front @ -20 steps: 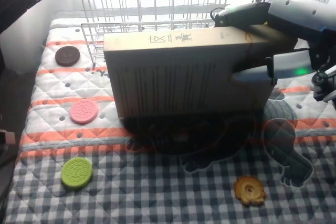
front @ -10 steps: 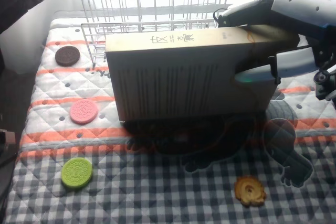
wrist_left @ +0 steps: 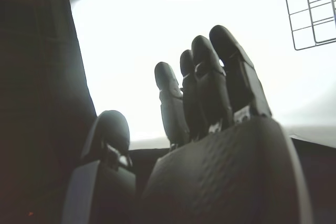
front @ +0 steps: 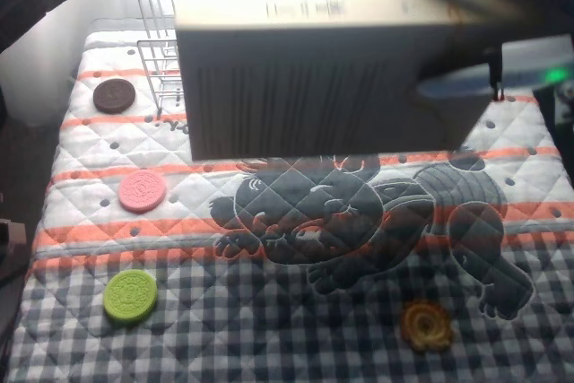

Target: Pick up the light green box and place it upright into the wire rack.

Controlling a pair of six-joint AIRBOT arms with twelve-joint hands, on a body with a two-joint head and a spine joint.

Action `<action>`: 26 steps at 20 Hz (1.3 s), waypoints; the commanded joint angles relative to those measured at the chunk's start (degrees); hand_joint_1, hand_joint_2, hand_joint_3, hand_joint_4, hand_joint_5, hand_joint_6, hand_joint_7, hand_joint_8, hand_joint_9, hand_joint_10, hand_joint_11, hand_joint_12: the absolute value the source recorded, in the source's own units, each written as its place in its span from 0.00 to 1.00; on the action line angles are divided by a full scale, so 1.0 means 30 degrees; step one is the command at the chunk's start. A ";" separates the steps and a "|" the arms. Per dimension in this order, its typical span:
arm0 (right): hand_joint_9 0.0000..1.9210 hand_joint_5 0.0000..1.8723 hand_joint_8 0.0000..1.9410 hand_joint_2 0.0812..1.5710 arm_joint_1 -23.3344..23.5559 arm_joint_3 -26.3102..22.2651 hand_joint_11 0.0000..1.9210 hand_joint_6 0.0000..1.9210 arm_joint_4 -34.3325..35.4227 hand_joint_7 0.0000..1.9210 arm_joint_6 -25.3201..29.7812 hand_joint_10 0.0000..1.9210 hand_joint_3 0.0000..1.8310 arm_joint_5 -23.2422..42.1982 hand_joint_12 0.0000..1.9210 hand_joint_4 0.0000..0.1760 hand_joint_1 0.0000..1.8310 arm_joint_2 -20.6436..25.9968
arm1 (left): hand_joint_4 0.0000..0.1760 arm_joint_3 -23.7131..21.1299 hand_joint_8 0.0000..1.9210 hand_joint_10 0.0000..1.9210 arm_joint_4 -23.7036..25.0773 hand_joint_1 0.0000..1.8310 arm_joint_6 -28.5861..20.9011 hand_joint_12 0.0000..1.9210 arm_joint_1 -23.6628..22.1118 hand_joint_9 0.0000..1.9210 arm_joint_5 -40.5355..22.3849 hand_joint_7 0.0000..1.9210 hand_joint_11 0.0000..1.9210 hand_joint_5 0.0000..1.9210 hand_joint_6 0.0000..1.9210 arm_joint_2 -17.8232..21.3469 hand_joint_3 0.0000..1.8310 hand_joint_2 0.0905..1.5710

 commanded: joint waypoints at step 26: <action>0.87 0.44 0.00 0.75 0.6649 0.2892 0.69 0.63 -0.0532 0.77 -0.1419 0.00 0.00 -0.1977 0.43 0.00 0.61 -0.1810 | 0.51 0.0122 0.00 0.00 -0.0300 0.22 -0.0127 0.34 -0.0322 0.23 -0.2098 0.22 0.08 0.28 0.00 -0.0184 0.00 0.75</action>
